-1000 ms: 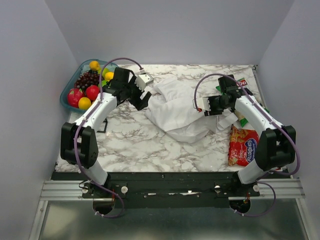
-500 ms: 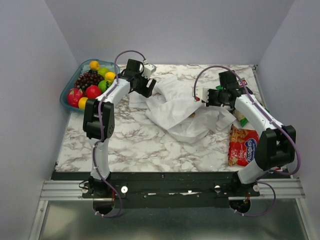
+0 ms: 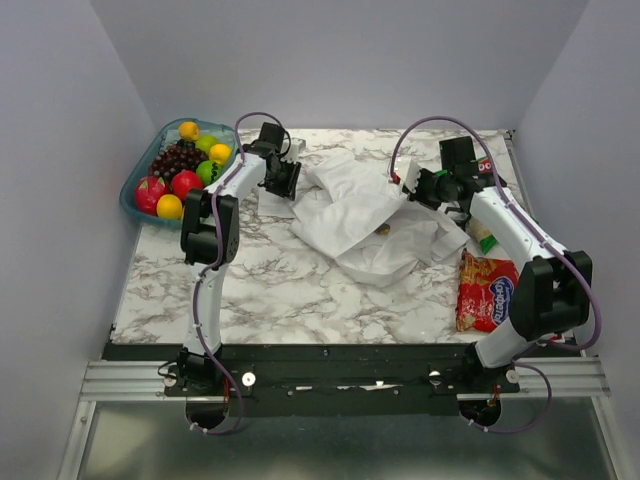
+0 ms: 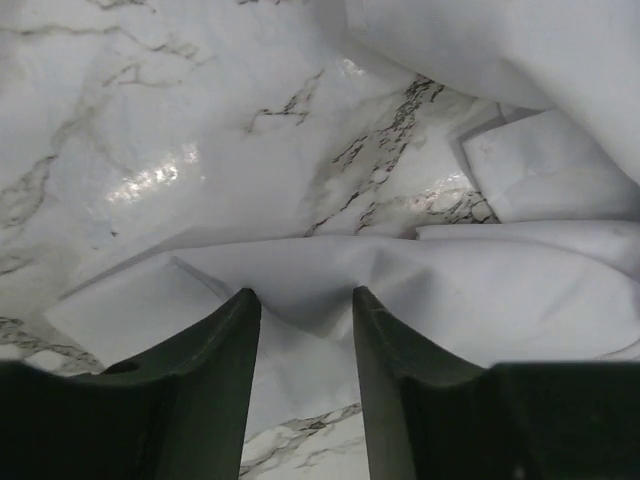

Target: Remove the brooch from the garment

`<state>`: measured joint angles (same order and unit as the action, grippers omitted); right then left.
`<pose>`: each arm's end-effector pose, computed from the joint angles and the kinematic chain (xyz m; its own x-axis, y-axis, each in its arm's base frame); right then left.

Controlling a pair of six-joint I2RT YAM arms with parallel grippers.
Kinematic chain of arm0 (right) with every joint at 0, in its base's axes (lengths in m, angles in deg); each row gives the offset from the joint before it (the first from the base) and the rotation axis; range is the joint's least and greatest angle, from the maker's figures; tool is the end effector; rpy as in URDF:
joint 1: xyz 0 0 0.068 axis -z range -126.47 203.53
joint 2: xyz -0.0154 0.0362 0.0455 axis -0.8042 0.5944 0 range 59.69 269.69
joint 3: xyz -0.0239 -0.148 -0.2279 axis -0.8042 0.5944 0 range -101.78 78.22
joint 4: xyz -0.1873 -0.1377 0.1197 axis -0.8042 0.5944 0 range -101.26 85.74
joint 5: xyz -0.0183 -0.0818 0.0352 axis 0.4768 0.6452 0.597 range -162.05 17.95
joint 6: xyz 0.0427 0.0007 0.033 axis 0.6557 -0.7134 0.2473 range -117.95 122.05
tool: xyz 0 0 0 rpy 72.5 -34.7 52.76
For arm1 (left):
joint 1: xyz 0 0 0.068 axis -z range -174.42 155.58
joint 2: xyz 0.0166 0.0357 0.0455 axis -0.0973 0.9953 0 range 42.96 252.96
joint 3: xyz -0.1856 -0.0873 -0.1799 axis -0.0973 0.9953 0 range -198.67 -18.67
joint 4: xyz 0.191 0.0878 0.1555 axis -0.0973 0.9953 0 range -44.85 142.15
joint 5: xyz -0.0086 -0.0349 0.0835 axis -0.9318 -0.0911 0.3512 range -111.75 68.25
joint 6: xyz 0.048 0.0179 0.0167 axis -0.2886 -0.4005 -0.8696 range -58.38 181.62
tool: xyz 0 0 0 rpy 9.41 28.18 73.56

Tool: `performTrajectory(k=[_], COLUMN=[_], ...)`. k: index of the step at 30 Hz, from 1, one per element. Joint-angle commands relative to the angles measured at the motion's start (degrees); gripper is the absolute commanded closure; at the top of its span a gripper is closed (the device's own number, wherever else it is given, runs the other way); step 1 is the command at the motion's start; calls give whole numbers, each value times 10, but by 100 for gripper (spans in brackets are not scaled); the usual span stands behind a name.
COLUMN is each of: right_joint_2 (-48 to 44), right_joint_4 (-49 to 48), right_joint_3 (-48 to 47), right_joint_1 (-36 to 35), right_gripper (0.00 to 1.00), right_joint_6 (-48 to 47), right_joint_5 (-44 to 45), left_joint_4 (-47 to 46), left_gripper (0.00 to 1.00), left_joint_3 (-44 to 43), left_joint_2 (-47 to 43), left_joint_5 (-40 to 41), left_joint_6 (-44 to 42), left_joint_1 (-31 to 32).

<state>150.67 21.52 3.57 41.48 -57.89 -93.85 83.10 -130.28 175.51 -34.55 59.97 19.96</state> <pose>0.3362 0.0853 0.2852 0.0033 -0.8210 -0.5710 -0.8560 0.2928 -0.4260 0.4872 -0.1330 0.1835 -0.8189 0.2389 -0.5218 0.3767 0.9097 -0.1748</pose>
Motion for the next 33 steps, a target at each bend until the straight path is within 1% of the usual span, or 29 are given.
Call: performTrajectory(k=[1,2,3,4,6,7,8,9,10,11,12,14,15,16,17,18,20,21,22,23,25,26,27,28,29,30,31,32,33], right_joint_2=[17,21,24,24,14,-10,-25,-42,-67,-110,-139,-208,-226,-237,-242,-231,-202,-176,-165,-155,-139,-140,-142,-143,-143,-143,-139,-136,-134], right_joint_4=[-15,-13,-11,-9,-3,3,7,15,32,36,37,8,-15,-62,-74,-80,-64,-59,-58,-58,-56,-55,-56,-50,-44,-37,-21,-15,-11], right_joint_3=[-31,-42,-49,-53,-53,-49,-42,-31,-21,-10,0,46,65,91,98,101,98,97,94,91,82,84,88,89,88,87,81,79,76], right_joint_1=[-3,-3,-3,-3,-3,-1,3,9,26,35,46,75,89,118,133,142,147,146,147,147,147,147,148,148,148,148,148,148,148], right_gripper=[99,99,99,99,99,99,99,99,99,99,99,99,99,99,99,99,99,99,99,99,99,99,99,99,99,99,99,99,99], right_joint_6=[32,37,42,60,80,99,114,126,147,157,163,188,207,260,285,307,338,349,381,397,413,411,410,405,402,396,387,384,383], right_joint_5=[7,8,10,17,19,18,11,-2,-40,-52,-61,-56,-50,-40,-42,-46,-71,-82,-88,-90,-104,-120,-122,-120,-108,-103,-102,-100,-98], left_joint_4=[41,47,51,55,64,67,74,78,84,106,117,147,148,143,121,105,63,54,48,39,29,12,3,-8,-21,-24,-23,-39,-52], left_gripper=[85,98,100,100,100,100,100,100,100,100,100,100,100,100,90,74,52,48,45,37,35,31,29,27,22,19,18,15,14], left_joint_3=[9,24,37,52,131,163,235,271,307,366,392,447,462,473,486,489,469,453,431,378,320,264,236,209,153,122,93,50,35], left_joint_2=[-12,-33,-47,-67,-144,-176,-246,-282,-320,-386,-418,-496,-517,-533,-546,-547,-515,-496,-474,-425,-373,-321,-295,-268,-240,-182,-152,-126,-84], left_joint_5=[-60,-62,-62,-69,-80,-89,-93,-100,-108,-115,-122,-167,-174,-177,-179,-179,-178,-179,-181,-183,-189,-193,-194,-198,-199,-202,-206,-215,-225], left_joint_6=[-4,-6,-9,-10,-10,-11,-23,-33,-48,-62,-100,-134,-146,-150,-148,-143,-129,-126,-123,-116,-102,-78,-66,-53,-35,-8,8,14,57], left_joint_1=[-3,-4,-6,-10,-28,-36,-43,-57,-62,-65,-65,-65,-65,-65,-65,-64,-59,-58,-55,-51,-51,-51,-51,-51,-50,-50,-50,-50,-50])
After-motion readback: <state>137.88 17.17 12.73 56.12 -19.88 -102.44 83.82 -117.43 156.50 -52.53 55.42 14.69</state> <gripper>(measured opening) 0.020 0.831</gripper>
